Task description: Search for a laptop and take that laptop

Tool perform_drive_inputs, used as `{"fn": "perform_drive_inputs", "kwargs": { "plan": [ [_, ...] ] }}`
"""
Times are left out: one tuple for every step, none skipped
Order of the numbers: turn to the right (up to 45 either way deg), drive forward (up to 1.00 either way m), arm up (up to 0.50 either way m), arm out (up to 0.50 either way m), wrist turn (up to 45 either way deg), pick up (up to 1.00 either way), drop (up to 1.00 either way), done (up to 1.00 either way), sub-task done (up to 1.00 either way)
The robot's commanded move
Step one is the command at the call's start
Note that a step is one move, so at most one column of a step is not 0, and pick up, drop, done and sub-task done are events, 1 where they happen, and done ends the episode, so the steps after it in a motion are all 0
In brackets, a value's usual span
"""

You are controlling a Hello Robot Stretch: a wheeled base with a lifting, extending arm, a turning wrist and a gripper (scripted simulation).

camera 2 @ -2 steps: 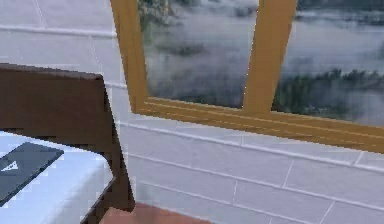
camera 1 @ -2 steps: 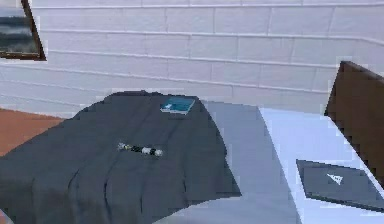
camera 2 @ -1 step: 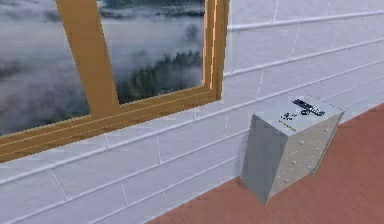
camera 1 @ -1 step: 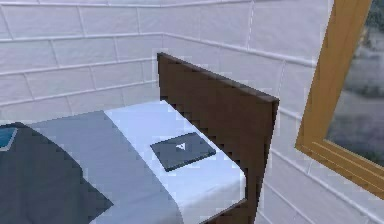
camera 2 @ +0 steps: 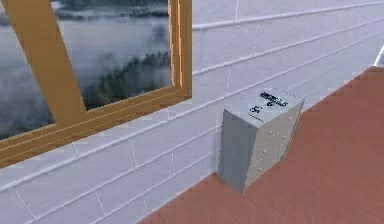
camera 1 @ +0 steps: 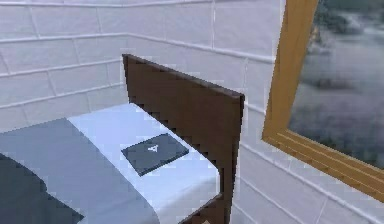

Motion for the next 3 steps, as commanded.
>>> {"fn": "perform_drive_inputs", "kwargs": {
  "plan": [
    [0.0, 0.35, 0.0, 0.0, 0.0, 0.0, 0.0, 0.0, 0.0],
    [-45.0, 0.0, 0.0, 0.0, 0.0, 0.0, 0.0, 0.0, 0.0],
    [-45.0, 0.0, 0.0, 0.0, 0.0, 0.0, 0.0, 0.0, 0.0]
  ]
}}
